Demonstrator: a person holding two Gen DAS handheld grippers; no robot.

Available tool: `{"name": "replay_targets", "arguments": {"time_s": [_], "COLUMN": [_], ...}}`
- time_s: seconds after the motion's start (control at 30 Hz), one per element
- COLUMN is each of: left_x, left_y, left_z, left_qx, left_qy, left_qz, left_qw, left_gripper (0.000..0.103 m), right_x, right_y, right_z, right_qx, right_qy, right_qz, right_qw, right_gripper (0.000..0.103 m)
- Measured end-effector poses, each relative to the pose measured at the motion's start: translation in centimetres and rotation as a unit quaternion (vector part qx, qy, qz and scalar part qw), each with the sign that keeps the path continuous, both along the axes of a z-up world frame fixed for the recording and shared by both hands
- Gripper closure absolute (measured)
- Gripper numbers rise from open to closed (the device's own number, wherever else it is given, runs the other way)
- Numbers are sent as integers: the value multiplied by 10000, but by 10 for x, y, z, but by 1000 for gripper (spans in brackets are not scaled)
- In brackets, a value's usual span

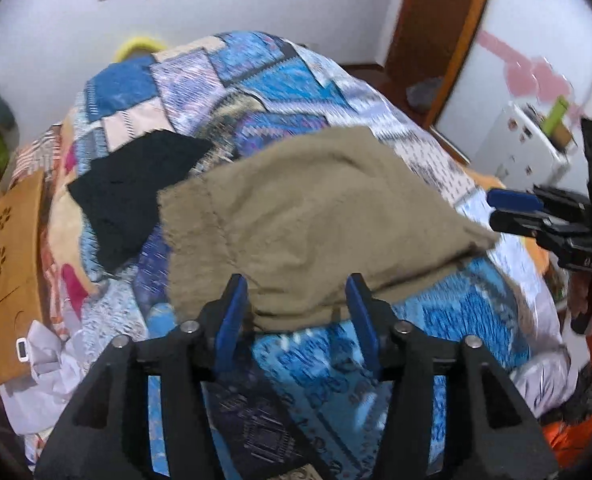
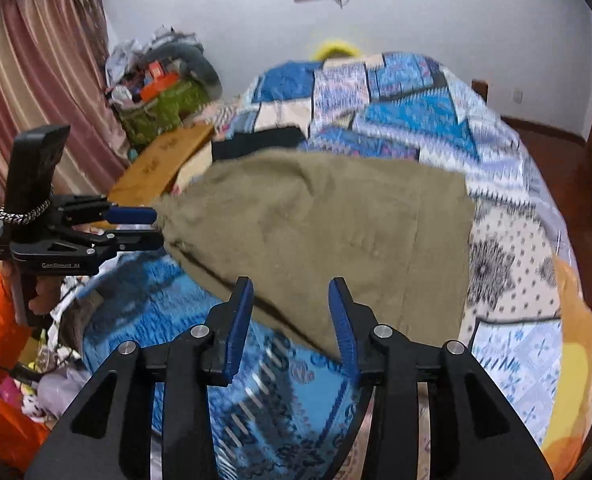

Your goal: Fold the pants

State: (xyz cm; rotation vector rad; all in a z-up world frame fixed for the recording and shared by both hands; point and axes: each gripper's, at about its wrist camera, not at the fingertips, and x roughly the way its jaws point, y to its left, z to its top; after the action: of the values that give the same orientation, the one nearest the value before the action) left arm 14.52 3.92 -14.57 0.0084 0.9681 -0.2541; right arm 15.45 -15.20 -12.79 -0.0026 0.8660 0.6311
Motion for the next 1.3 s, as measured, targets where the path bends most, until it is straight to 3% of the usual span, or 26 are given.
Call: {"name": "replay_targets", "arguments": {"time_s": [0.1, 0.23, 0.33, 0.43, 0.5, 0.8, 0.97, 1.07, 1.3], "left_x": [15, 37, 49, 52, 47, 33, 31, 32, 28], "left_y": [7, 17, 20, 22, 26, 44, 44, 42, 43], "left_z": [5, -3, -24, -51, -61, -61, -67, -68, -42], "left_qx": [42, -208, -255, 97, 75, -84, -82, -38, 111], "left_qy": [-63, 93, 351, 656, 712, 676, 740, 747, 470], "left_qz": [252, 472, 560, 588, 556, 715, 829, 833, 776], "left_qw": [9997, 9986, 9975, 9961, 9959, 9951, 9938, 9937, 9958], "left_gripper": [50, 50, 50, 49, 47, 41, 36, 35, 36], "right_x": [13, 31, 37, 37, 33, 14, 7, 1, 6], "right_y": [8, 21, 29, 28, 19, -45, -79, -86, -78], "right_z": [2, -10, -27, -49, -61, -61, -72, -78, -62], "right_qx": [140, 205, 73, -132, -208, -213, 62, 162, -222], "right_qy": [-13, 195, 393, 654, 744, 781, 1074, 1101, 923], "right_qz": [-118, -180, -174, -162, -188, -861, -1345, -1449, -1290], "right_qw": [9998, 9994, 9991, 9976, 9968, 9930, 9851, 9832, 9871], "right_gripper": [67, 67, 64, 63, 64, 66, 54, 46, 45]}}
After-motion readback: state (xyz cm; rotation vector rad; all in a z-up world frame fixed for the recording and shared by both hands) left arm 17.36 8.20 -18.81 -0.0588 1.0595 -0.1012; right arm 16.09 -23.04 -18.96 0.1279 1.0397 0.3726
